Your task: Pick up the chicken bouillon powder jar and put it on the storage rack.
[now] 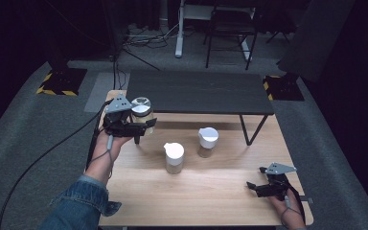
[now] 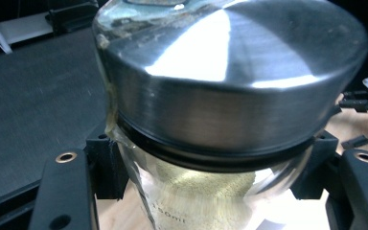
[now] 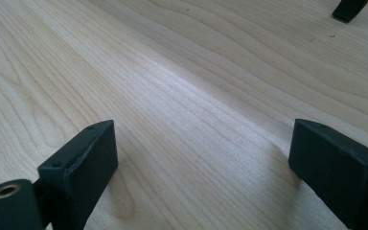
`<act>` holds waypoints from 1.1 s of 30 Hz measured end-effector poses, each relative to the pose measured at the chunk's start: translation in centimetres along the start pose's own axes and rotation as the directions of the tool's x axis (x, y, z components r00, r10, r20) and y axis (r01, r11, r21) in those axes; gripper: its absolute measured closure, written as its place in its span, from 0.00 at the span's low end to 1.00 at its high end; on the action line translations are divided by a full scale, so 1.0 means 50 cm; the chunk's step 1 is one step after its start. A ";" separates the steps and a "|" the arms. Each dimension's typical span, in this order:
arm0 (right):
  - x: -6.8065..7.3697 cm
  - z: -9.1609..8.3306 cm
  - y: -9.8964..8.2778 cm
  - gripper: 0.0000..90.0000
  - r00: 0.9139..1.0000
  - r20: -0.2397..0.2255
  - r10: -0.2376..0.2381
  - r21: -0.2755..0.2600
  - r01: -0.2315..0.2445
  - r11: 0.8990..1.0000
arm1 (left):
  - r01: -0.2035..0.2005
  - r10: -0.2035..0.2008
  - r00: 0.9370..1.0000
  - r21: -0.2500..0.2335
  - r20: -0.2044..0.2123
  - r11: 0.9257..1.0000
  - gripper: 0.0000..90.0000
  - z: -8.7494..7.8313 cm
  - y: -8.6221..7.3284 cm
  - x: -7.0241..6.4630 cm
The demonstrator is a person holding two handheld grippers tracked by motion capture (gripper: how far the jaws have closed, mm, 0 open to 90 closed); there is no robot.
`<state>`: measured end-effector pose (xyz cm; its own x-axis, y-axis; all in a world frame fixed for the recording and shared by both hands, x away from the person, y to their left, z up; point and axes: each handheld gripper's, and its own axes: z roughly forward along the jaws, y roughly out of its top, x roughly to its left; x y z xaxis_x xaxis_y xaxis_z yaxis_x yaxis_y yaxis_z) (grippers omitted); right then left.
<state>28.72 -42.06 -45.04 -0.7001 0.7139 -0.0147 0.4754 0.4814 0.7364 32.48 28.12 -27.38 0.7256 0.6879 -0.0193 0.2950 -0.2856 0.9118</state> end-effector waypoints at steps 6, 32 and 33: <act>0.000 0.000 0.000 0.10 1.000 0.000 0.000 0.000 0.000 1.000 | -0.020 0.020 1.000 -0.003 -0.017 1.000 0.35 0.017 0.050 0.011; 0.003 0.000 0.000 0.10 1.000 0.005 0.004 0.000 -0.004 1.000 | 0.034 -0.033 0.991 0.004 -0.132 0.999 0.35 0.121 0.079 0.072; 0.003 0.000 0.000 0.10 1.000 0.005 0.004 0.000 -0.004 1.000 | 0.039 -0.038 0.991 0.004 -0.131 0.999 0.35 0.124 0.078 0.074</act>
<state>28.63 -41.95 -45.04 -0.6951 0.7188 -0.0150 0.4786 0.4782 0.7364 40.16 25.44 -26.44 0.6257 0.7801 -0.0002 0.3254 -0.2608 0.9089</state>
